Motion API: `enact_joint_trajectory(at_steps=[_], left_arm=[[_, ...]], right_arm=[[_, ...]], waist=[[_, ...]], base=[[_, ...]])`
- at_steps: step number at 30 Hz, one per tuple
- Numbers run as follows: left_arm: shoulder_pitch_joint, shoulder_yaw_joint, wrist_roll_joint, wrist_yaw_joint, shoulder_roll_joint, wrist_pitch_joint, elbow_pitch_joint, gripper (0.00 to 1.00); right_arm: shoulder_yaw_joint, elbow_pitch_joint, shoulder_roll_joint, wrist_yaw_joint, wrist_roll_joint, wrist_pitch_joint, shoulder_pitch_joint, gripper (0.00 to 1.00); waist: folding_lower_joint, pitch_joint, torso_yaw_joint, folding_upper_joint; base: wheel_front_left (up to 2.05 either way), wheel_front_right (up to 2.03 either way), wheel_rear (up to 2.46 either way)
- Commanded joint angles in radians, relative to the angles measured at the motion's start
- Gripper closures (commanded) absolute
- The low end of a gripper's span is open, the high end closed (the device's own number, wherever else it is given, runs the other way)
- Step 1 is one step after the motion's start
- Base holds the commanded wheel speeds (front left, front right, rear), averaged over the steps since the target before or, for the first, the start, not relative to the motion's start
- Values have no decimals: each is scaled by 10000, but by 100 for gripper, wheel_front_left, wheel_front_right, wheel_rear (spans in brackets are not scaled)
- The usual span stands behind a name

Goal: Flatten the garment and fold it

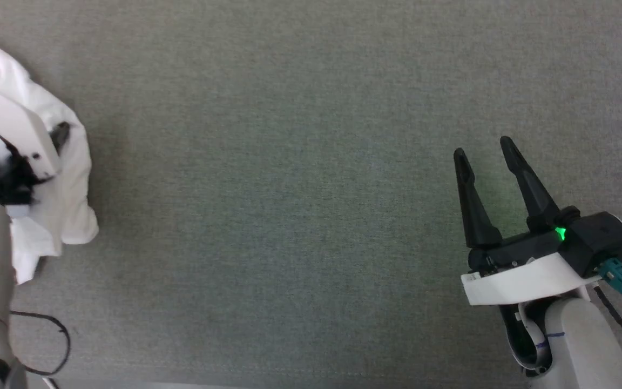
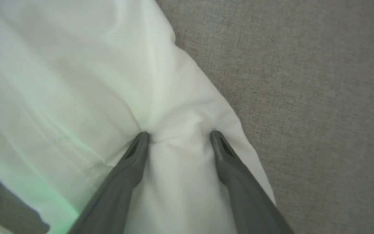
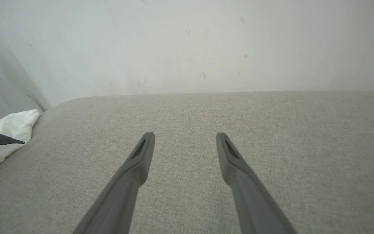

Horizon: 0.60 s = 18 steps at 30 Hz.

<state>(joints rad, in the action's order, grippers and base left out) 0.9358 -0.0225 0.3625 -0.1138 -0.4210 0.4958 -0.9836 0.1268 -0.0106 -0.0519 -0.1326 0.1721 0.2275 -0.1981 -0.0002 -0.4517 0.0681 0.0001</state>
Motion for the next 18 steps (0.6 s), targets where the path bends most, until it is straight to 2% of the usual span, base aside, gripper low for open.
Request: enact_joint_trajectory(at_steps=[1,2,3,7,11,15,18], left_arm=[[-283,158,64,17,106,727,-826,18],[-206,205,68,31,44,924,-947,63],[-133,247,67,56,-17,1019,-1022,100],[146,526,-57,35,-221,845,-1046,100],[404,638,-161,351,-440,-58,-936,100],[434,689,-428,869,-474,-1869,-323,100],[502,774,-603,1012,-418,-3210,124,100]], right_arm=[[43,33,14,17,108,116,-205,0],[58,36,14,17,141,138,-235,0],[78,42,14,18,185,161,-266,0],[125,122,15,18,317,248,-340,0],[160,225,17,19,455,335,-357,0],[32,325,17,19,506,341,-170,0],[-102,368,17,19,555,341,51,0]], waist=[[2,-402,-316,-1],[2,-441,-328,-1],[2,-477,-339,-1],[2,-427,-306,-1],[2,-42,-219,-1],[2,731,-58,-1],[2,1391,88,-1]], base=[[0,0,0],[0,0,0],[0,0,0],[0,0,0],[0,0,0],[0,0,0],[0,0,0]])
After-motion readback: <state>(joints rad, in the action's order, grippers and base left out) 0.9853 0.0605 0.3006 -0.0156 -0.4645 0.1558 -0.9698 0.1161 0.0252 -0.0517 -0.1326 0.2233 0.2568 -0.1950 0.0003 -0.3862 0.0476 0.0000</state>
